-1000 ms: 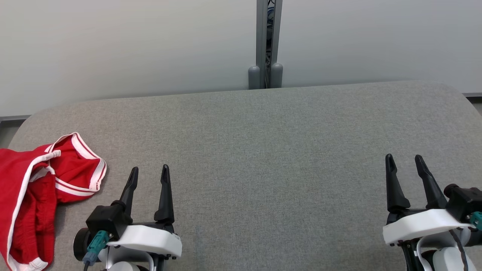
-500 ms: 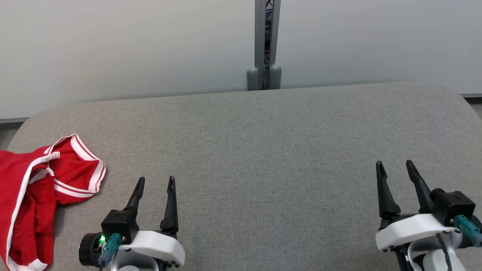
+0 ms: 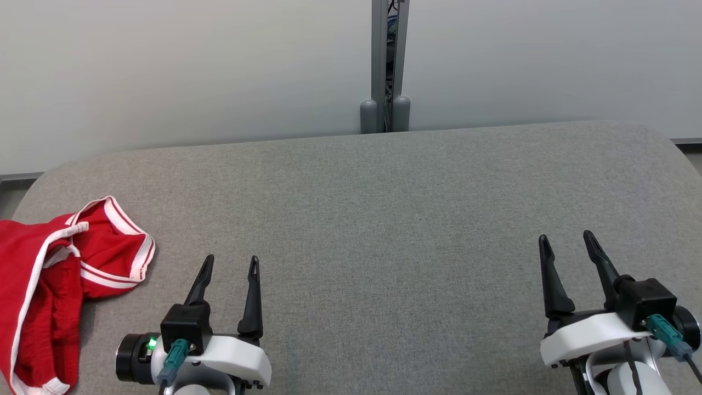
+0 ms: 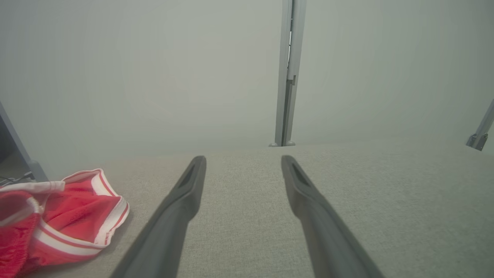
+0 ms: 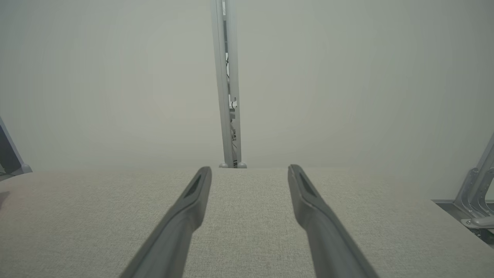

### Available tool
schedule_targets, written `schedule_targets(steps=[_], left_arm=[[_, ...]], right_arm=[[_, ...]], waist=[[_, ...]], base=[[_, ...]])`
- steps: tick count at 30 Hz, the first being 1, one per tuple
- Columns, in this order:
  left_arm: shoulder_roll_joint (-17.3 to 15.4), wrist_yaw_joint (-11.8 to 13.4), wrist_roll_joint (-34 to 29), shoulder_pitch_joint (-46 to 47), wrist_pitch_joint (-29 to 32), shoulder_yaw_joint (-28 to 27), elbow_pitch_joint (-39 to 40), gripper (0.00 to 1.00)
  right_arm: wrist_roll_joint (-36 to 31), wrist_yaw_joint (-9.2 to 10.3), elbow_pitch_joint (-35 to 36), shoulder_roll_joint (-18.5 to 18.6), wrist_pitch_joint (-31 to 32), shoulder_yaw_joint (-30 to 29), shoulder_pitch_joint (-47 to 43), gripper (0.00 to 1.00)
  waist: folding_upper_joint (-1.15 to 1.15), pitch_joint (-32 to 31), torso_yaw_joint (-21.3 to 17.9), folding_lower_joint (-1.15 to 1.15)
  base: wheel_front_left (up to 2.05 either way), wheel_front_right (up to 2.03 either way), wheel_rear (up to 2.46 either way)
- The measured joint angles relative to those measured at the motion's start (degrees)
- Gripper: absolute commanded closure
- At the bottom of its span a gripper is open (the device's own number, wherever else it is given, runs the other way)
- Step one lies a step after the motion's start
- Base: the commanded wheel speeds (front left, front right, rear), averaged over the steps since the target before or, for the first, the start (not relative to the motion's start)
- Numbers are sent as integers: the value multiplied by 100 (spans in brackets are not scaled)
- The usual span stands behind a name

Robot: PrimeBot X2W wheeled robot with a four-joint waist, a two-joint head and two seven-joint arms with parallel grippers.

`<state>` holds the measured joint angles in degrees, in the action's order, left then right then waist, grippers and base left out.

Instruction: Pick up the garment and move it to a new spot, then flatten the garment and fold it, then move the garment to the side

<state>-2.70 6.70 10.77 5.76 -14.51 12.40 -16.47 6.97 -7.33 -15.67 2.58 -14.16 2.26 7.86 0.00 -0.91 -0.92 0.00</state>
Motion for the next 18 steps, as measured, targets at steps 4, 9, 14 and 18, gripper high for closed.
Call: schedule_targets(steps=[4, 9, 14, 18], left_arm=[[-1, 38, -87, 5, -26, 11, 9, 0], [-2, 43, -23, 5, -47, -1, 9, 0], [-3, 33, 102, 4, -47, -41, -3, 0], [-3, -8, 132, 3, -47, -43, -24, 0]], right_arm=[[-102, 0, 1, 1, -55, 22, 12, 0], [-76, -2, -16, 4, -83, 31, 12, 0], [53, -2, -43, 4, -85, 29, 12, 0], [111, -2, -55, 5, -85, 43, 11, 0]], waist=[[0, -2, 2, 0], [0, -14, 0, 0], [0, -23, -7, 0], [0, -14, -14, 0]], base=[[0, 0, 0], [0, 0, 0], [0, 0, 0], [0, 0, 0]])
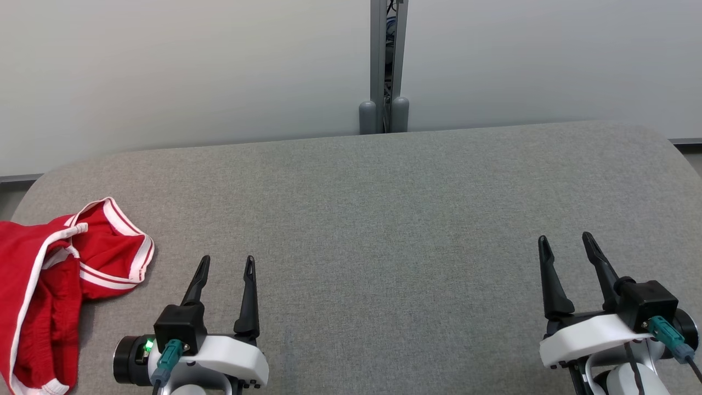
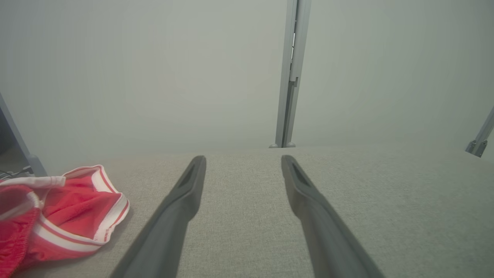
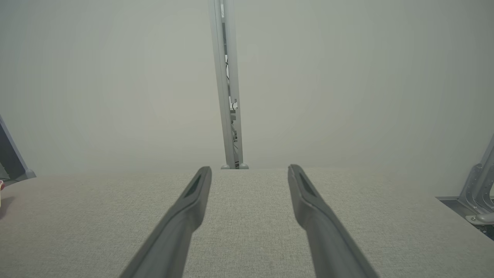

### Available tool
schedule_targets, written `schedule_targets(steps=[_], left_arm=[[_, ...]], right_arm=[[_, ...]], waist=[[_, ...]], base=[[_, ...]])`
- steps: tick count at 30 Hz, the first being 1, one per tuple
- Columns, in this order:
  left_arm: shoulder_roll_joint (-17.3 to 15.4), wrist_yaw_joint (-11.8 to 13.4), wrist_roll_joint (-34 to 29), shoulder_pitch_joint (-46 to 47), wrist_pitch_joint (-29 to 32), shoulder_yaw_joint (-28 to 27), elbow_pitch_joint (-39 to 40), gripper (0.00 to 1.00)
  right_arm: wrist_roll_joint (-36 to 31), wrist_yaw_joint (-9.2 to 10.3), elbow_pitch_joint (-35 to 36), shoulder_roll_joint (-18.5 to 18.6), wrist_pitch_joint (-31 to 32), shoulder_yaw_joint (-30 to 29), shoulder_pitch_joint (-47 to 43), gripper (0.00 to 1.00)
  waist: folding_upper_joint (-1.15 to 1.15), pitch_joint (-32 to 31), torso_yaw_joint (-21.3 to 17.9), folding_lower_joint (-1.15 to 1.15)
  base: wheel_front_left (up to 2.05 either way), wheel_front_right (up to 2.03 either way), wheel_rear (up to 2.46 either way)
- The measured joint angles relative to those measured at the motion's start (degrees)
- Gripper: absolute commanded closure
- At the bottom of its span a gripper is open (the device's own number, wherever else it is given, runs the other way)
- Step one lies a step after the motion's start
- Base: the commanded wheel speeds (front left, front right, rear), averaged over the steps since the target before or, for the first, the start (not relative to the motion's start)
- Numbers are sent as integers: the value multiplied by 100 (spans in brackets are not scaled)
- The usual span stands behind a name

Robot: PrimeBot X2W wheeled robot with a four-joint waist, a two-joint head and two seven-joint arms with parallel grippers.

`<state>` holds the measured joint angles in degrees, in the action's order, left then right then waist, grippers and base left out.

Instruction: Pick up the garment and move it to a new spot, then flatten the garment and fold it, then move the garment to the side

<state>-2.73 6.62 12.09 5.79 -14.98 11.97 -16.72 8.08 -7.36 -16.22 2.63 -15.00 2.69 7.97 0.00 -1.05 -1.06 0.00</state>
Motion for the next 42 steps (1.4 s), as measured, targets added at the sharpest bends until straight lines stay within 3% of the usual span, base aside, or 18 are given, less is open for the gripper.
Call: schedule_targets(steps=[25, 42], left_arm=[[1, -10, 18, 3, 0, 12, -94, 0], [-2, 8, -93, -41, -1, -115, 85, 0]], right_arm=[[23, -7, -16, 2, 0, 30, -8, 0], [155, -7, 70, 5, -14, 232, -85, 0]], waist=[[0, 36, 122, 0], [0, 39, 1306, 0]], base=[[0, 0, 0], [0, 0, 0]])
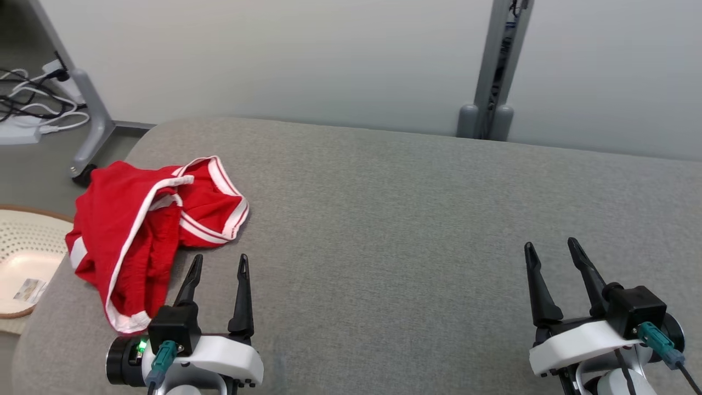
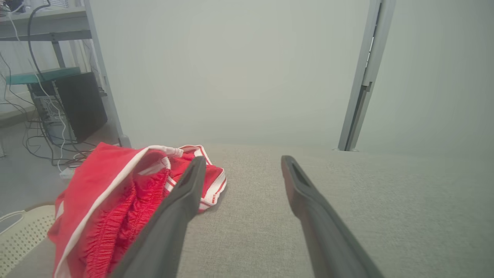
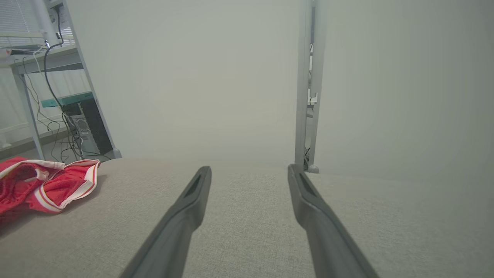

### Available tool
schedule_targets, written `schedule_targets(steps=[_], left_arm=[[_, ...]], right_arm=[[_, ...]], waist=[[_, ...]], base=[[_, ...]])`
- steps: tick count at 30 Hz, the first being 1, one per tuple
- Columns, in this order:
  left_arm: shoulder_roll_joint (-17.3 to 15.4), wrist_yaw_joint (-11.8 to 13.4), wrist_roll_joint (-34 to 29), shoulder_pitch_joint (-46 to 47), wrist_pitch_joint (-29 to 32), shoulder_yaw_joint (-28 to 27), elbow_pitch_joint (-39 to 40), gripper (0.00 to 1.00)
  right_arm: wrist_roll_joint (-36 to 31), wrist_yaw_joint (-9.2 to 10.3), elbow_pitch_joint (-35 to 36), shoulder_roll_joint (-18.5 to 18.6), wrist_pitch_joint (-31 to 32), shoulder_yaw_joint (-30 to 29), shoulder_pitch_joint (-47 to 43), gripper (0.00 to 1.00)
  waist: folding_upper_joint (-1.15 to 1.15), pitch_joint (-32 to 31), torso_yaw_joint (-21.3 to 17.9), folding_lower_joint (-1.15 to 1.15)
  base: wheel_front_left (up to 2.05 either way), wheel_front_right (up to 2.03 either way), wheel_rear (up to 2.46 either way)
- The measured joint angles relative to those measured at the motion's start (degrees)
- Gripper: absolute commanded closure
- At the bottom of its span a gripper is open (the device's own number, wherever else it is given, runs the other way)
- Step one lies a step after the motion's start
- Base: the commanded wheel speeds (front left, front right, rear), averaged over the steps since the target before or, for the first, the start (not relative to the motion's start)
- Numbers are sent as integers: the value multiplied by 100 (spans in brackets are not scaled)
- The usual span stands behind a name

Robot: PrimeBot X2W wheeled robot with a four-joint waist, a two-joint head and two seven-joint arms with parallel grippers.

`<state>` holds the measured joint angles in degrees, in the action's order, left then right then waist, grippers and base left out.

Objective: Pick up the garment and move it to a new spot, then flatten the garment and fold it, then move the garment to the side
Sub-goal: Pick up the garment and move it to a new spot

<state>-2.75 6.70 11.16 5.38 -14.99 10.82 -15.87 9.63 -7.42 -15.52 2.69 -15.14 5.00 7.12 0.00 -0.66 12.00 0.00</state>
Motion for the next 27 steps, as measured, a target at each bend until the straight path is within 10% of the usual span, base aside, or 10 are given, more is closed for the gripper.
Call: schedule_targets(steps=[27], left_arm=[[0, 0, -48, -49, 0, 4, 43, 0]], right_arm=[[36, 0, 48, -1, -1, 144, -2, 0]], waist=[[0, 75, 1314, 0]], base=[[0, 0, 0]])
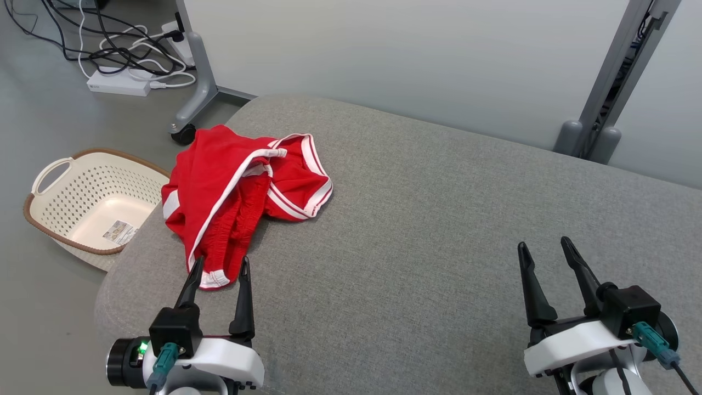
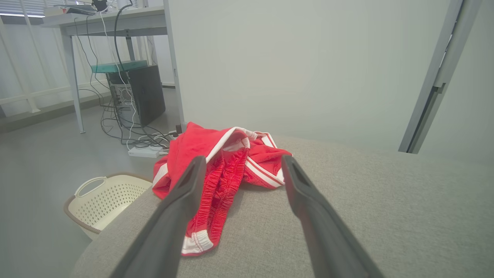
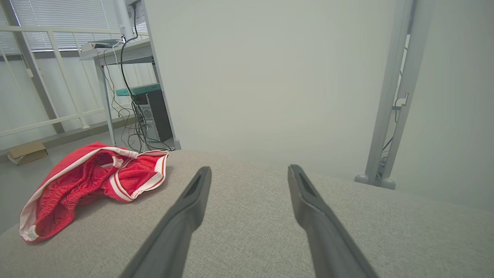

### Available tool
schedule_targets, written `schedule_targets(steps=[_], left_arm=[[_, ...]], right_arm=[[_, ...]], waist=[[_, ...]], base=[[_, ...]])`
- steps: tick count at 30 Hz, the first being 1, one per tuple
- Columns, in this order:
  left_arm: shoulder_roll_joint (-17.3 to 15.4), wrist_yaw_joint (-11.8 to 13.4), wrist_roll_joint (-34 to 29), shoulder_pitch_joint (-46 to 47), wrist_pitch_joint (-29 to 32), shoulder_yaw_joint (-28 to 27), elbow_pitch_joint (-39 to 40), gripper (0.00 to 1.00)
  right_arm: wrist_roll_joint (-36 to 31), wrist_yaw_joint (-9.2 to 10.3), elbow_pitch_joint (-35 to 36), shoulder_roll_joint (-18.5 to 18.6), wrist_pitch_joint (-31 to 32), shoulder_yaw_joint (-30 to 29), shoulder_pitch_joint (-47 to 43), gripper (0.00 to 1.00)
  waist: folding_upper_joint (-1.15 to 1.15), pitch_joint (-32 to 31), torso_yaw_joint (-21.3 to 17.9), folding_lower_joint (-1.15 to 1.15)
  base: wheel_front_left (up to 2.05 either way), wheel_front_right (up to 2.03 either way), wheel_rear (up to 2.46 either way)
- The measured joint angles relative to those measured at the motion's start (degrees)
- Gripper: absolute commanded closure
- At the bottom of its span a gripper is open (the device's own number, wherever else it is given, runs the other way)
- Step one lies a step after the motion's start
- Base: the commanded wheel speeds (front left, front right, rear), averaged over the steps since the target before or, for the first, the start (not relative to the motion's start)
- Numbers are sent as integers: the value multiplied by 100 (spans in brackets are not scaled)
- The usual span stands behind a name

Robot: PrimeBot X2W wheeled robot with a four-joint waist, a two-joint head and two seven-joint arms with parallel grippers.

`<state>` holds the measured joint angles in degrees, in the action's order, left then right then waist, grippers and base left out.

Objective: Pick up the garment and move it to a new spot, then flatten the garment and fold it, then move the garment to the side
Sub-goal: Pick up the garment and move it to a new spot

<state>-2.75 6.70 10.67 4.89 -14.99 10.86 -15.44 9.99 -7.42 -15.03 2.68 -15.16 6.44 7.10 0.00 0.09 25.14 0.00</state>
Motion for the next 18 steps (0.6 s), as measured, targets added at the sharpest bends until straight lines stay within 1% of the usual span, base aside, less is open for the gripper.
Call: schedule_targets(steps=[11, 18], left_arm=[[0, 42, 0, 1, 0, -44, 81, 0], [0, 42, -5, 144, 0, -176, 120, 0]], right_arm=[[18, 0, 65, -1, 0, 164, 2, 0], [-107, 0, 123, -2, 0, 207, 133, 0]], waist=[[0, -7, -15, 0], [0, 223, -93, 0]], base=[[0, 0, 0], [0, 0, 0]])
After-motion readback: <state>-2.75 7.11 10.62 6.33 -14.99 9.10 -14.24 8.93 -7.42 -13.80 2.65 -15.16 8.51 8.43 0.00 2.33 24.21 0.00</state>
